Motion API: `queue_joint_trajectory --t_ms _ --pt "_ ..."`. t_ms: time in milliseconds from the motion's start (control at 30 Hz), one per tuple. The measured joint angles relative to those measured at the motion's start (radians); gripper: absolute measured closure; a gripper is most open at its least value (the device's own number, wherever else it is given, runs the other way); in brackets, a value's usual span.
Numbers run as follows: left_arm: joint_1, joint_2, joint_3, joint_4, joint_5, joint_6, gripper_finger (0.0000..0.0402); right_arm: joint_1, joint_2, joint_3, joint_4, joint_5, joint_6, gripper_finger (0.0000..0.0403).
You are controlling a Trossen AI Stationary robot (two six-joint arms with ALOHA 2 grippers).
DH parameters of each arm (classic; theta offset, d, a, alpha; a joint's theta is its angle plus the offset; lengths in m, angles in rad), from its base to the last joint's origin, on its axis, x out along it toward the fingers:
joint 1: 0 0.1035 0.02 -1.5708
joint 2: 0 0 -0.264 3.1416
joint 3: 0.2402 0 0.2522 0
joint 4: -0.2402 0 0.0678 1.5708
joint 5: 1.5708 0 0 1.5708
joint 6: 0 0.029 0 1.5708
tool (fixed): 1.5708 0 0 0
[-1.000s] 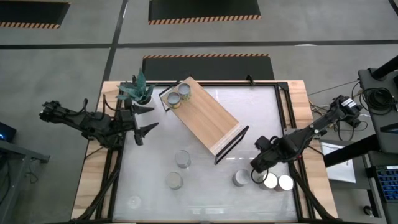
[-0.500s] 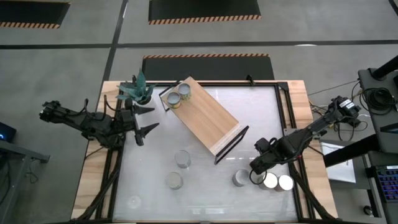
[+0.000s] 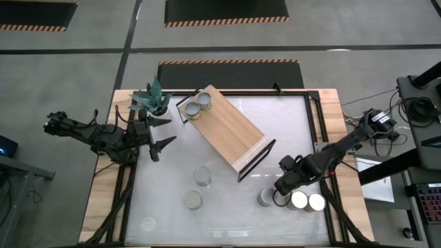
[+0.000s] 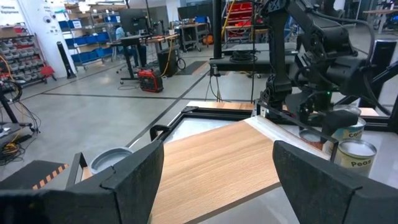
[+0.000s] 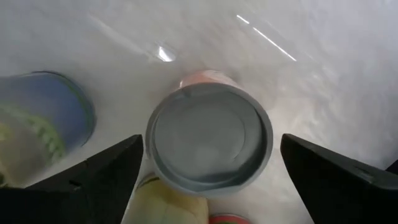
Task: Pick and place cans onto a shelf
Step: Put the canned orange on the shelf
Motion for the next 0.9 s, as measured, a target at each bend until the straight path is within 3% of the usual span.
queue_joint_trajectory --t_ms 200,500,633,767,900 --pt "0.0 0.0 0.0 0.0 0.0 0.0 0.0119 0.0 0.064 0.0 0.005 0.0 -0.024 0.004" --pt "0.0 0.0 0.0 0.0 0.0 0.0 0.0119 0.0 0.046 -0.001 0.005 -0.004 -0.022 0.0125" --pt "0.0 0.0 0.0 0.0 0.0 0.0 0.0119 -0.01 0.006 0.0 -0.008 -0.004 -0.014 0.0133" --pt "0.0 0.0 0.0 0.0 0.0 0.0 0.0119 -0.027 -0.04 0.068 -0.177 0.008 -0.016 0.0121" --pt "0.0 0.0 0.0 0.003 0.0 0.0 0.0119 -0.044 -0.078 0.189 -0.391 0.095 -0.034 0.0118"
